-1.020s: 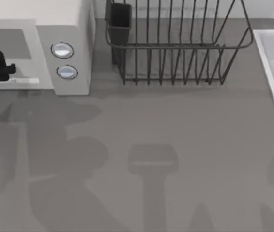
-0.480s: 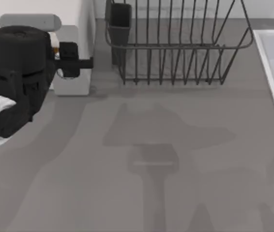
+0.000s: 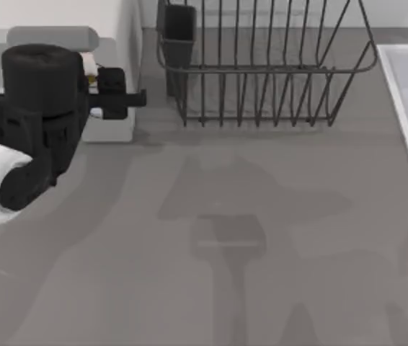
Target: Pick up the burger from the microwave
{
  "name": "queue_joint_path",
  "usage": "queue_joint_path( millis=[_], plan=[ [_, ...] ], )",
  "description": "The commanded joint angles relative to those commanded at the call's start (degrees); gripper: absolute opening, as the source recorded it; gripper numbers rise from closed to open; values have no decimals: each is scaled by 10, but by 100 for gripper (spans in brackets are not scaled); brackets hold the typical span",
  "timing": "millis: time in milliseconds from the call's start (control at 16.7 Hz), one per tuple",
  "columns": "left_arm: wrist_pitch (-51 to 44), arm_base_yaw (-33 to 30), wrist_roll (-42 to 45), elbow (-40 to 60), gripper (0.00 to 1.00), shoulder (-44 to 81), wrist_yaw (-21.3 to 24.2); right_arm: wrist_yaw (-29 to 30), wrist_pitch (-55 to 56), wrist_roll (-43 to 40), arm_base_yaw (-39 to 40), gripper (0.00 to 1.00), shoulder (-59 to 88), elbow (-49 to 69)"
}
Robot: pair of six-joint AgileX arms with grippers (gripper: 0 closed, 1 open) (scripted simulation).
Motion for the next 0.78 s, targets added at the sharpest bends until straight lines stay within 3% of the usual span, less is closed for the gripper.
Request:
queue_joint_path(
  millis=[540,780],
  plan=[
    [307,-4,-2,-69,0,221,2,0,0,0,0,100,0,0],
    [373,-3,-1,-92,0,275,5,0,0,0,0,100,0,0]
  ],
)
